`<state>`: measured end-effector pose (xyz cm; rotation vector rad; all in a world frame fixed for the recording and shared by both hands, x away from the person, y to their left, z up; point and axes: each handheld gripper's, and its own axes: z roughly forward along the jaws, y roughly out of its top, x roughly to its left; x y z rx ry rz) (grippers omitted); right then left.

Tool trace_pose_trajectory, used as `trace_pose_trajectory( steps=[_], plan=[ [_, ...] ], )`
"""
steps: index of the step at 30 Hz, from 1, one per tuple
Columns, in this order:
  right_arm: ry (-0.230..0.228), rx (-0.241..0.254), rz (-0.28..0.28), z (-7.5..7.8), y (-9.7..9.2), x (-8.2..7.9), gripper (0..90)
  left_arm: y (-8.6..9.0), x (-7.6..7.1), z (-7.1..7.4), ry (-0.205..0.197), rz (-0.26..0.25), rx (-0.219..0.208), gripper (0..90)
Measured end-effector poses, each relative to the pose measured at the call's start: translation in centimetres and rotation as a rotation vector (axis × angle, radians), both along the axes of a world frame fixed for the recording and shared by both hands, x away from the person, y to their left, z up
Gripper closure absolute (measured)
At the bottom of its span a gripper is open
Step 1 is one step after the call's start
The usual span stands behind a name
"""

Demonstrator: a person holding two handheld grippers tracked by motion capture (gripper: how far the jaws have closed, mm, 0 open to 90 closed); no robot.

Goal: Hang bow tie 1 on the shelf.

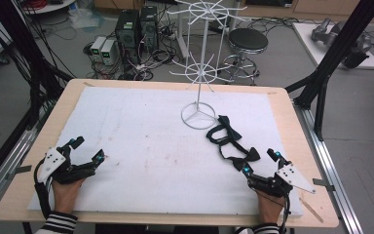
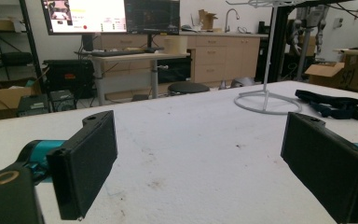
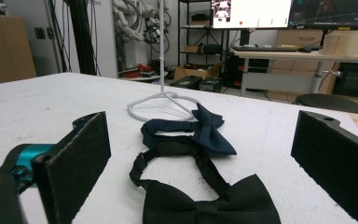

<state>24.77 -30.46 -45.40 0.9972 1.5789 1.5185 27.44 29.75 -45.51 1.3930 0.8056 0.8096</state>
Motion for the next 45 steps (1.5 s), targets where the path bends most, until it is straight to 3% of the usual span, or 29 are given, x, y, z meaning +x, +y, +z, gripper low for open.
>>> trace_pose_trajectory(
  steps=[40,45],
  plan=[
    [0.025,-0.012,-0.021,0.16,0.12,0.36,3.9,-0.07,-0.11,-0.02,-0.008,0.006,0.003,11.1],
    [0.035,-0.028,-0.042,0.93,-0.46,0.81,4.0,-0.06,-0.08,-0.02,-0.008,0.009,0.002,11.1]
  ],
)
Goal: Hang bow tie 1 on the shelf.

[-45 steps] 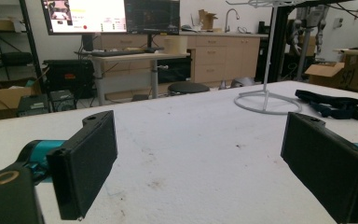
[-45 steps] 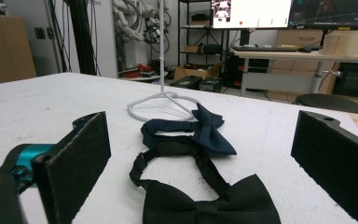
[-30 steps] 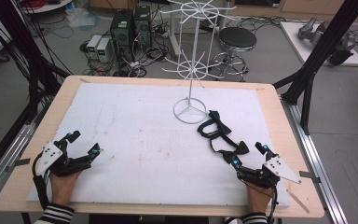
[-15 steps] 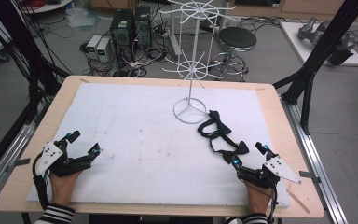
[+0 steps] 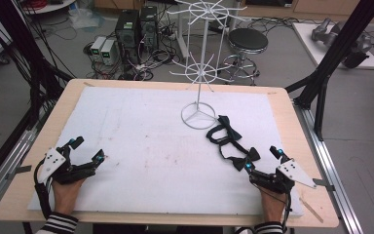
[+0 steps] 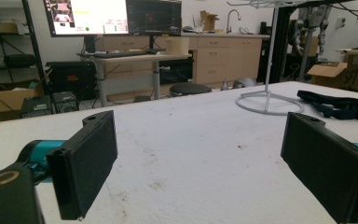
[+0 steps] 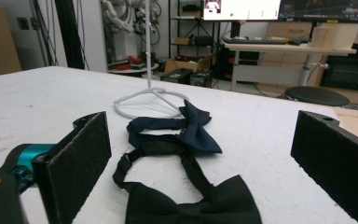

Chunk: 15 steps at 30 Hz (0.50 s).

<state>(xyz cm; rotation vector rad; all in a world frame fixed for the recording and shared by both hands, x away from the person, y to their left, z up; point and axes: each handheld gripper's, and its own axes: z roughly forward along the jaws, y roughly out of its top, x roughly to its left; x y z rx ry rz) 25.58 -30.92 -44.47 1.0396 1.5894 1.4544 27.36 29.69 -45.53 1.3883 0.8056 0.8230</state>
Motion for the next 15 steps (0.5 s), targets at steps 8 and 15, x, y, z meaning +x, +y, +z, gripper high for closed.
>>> trace_pose_trajectory(
  steps=[8,15],
  plan=[
    [0.047,0.006,-0.010,0.9,-0.8,0.6,4.4,0.0,0.0,0.0,0.001,-0.001,0.002,11.1],
    [0.135,0.057,0.015,3.2,-2.0,2.6,4.4,0.0,0.0,0.0,0.000,0.001,0.001,11.1]
  ],
)
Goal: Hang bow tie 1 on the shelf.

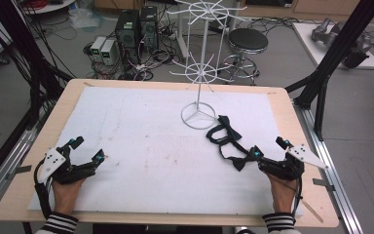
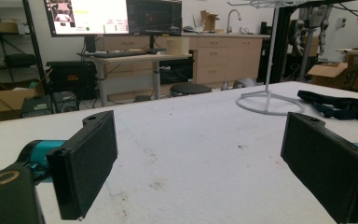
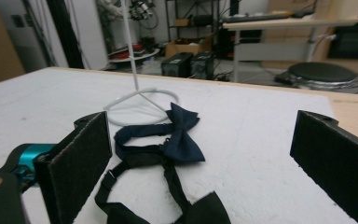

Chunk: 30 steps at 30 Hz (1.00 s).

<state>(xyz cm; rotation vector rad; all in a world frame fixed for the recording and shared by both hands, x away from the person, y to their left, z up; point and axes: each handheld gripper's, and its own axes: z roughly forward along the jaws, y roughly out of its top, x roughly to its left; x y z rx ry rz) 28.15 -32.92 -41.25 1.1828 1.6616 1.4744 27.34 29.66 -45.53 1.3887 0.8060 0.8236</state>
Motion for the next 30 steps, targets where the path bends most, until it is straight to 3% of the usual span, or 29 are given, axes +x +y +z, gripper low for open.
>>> trace_pose_trajectory(
  steps=[3,12,21,30],
  plan=[
    [0.028,-0.010,0.011,0.7,0.0,0.7,4.4,0.0,0.0,0.0,-0.001,0.001,-0.001,11.1],
    [0.117,-0.137,0.090,3.8,1.4,4.3,4.4,0.0,0.0,0.0,-0.001,0.001,-0.001,11.2],
    [0.231,-0.157,0.134,5.3,2.0,7.4,4.4,0.1,0.0,0.0,0.001,-0.002,0.000,11.2],
    [0.284,-0.205,0.177,6.4,3.4,9.7,4.5,0.1,0.0,0.0,0.000,-0.002,0.001,11.1]
  ],
)
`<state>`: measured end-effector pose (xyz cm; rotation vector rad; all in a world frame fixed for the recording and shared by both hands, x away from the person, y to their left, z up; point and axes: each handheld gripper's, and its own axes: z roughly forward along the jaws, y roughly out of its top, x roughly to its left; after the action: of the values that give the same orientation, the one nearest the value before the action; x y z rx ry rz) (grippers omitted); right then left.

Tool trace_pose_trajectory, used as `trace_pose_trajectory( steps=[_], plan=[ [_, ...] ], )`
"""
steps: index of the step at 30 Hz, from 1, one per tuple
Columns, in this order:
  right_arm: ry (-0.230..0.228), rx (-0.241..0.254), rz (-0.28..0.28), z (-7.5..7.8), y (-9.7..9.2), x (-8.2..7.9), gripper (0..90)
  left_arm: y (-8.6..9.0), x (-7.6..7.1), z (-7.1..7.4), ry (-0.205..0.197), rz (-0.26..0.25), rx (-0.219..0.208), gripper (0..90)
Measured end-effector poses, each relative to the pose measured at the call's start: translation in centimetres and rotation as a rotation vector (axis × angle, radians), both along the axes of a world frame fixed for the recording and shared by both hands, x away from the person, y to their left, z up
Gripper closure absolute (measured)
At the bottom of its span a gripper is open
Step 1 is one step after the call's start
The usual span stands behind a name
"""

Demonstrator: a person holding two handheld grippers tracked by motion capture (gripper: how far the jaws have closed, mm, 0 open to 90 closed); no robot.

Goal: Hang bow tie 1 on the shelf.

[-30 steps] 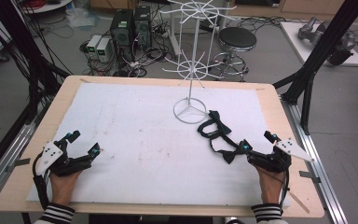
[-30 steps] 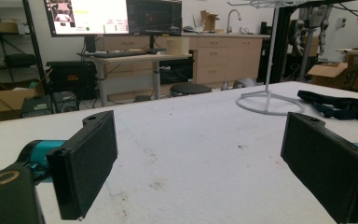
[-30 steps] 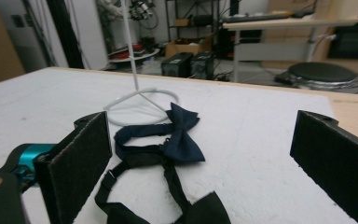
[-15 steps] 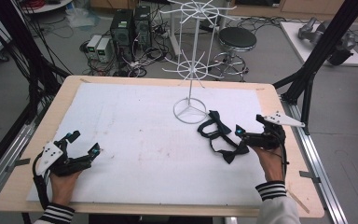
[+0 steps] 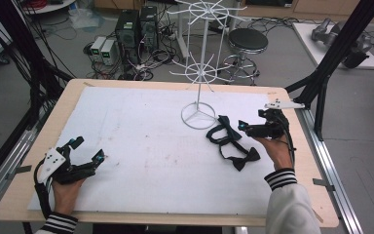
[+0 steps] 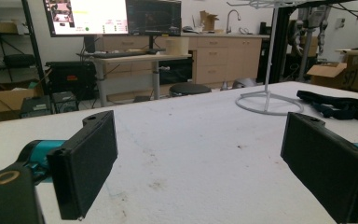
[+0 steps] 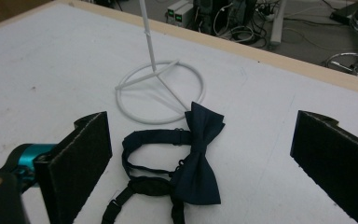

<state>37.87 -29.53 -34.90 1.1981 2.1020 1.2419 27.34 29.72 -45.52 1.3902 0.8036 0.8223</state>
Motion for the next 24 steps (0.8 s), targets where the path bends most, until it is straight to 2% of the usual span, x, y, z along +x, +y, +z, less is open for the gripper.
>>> trace_pose_trajectory(
  steps=[3,7,11,15,18,24],
  plan=[
    [0.023,-0.034,0.014,0.3,0.4,0.7,5.0,0.0,0.0,0.0,0.000,0.000,-0.001,11.1],
    [0.047,-0.053,0.021,0.8,1.1,1.6,5.1,0.0,0.0,0.0,-0.001,0.001,-0.001,11.2],
    [0.057,-0.067,0.030,0.7,1.3,2.5,5.5,-0.1,0.0,0.0,0.000,0.000,-0.004,11.1],
    [0.095,-0.094,0.034,0.5,1.6,3.3,5.5,0.0,0.0,0.0,0.001,0.000,-0.003,11.2],
    [0.097,-0.143,0.051,0.6,2.1,3.9,5.5,0.0,0.0,0.0,-0.001,0.002,0.000,11.2],
    [0.116,-0.179,0.048,0.2,2.6,4.9,5.5,-0.1,0.0,0.0,0.000,0.000,-0.004,11.1]
  ],
)
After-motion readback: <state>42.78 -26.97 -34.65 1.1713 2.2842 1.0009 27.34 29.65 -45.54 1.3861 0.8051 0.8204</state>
